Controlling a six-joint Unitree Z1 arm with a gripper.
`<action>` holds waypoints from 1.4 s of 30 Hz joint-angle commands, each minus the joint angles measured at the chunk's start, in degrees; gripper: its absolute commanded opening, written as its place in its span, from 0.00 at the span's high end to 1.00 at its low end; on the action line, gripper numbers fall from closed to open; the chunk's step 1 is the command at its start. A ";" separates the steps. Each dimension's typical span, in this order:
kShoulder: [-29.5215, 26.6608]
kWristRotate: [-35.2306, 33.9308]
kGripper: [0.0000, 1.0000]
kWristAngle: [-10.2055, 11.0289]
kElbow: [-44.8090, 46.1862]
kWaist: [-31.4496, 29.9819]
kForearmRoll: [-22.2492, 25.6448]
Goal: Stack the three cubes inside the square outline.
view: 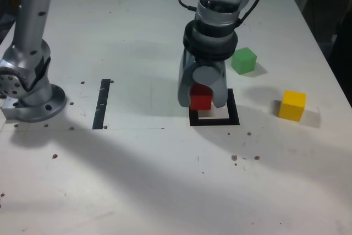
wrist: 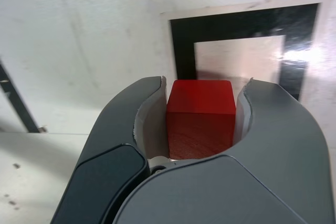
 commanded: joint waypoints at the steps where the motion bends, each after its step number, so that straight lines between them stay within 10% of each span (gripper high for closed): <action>1: 0.83 0.12 0.75 0.18 -0.09 0.15 -0.94; 18: 2.22 0.18 0.68 1.13 -1.03 0.71 -2.55; 34: 3.09 2.14 0.09 -1.08 -2.10 0.74 -1.61; 42: -0.63 -0.52 0.01 4.05 -6.61 0.03 10.91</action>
